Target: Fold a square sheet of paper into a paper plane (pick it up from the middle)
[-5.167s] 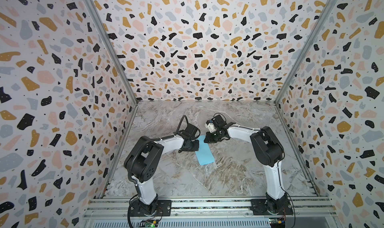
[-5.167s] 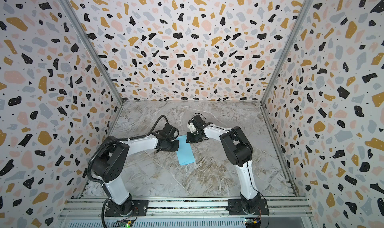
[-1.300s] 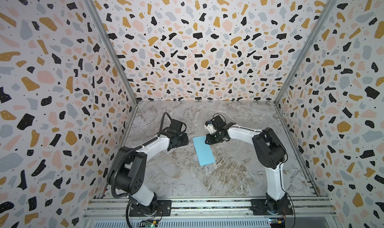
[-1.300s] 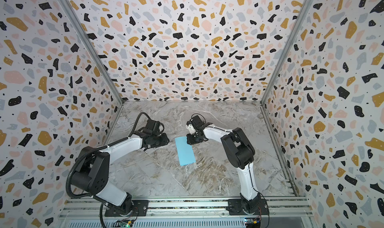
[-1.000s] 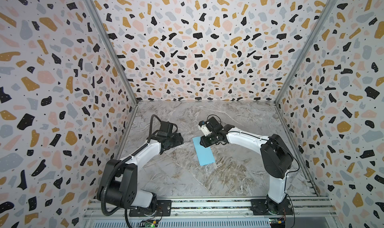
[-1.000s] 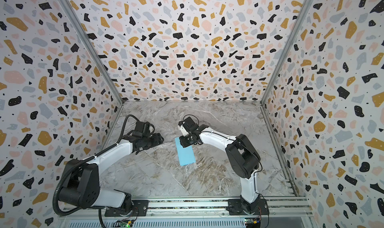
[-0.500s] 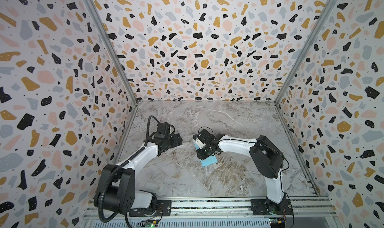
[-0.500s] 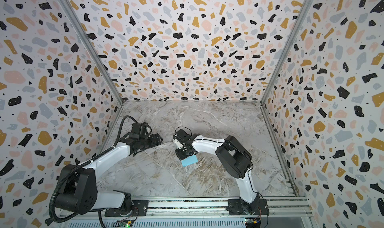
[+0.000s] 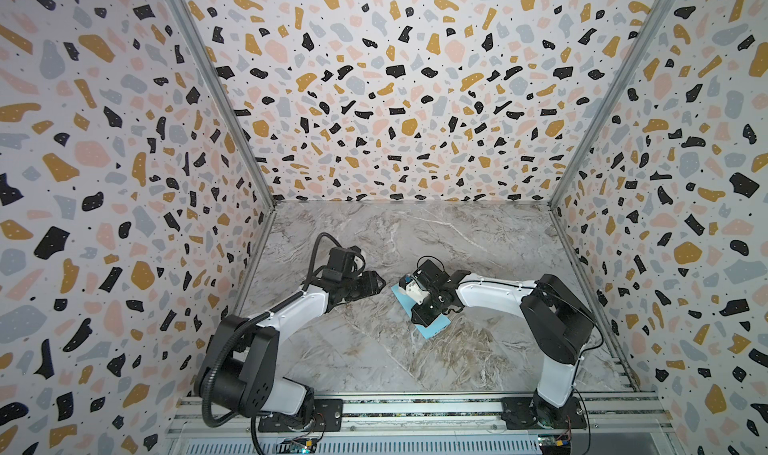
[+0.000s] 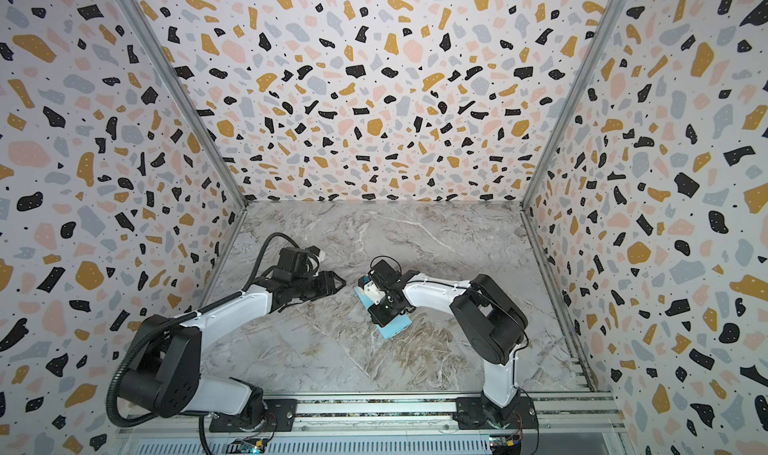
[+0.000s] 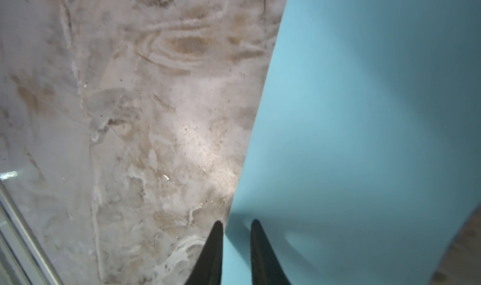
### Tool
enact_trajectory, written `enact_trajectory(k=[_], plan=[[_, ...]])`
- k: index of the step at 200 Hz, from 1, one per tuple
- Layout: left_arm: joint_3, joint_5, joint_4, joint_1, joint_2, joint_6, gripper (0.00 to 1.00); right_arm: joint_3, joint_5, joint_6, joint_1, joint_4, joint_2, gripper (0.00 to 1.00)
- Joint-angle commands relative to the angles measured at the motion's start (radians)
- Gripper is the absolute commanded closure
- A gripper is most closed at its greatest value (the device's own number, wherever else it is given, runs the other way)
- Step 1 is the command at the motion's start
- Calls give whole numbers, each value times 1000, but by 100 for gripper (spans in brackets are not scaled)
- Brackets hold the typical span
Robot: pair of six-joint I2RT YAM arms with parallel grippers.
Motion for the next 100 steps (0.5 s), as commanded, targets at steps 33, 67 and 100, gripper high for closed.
enact_trajectory(k=[33,67,100], plan=[[38,92,173,-117,119,-95,69,-97,-6,294,-8,162,-101,82],[67,79,168,-161,194,-86,79,-108,-19,373,-15,205,-91,85],[73,70,161,-169,245,-79,84,-85,-11,367,-18,179,-49,87]])
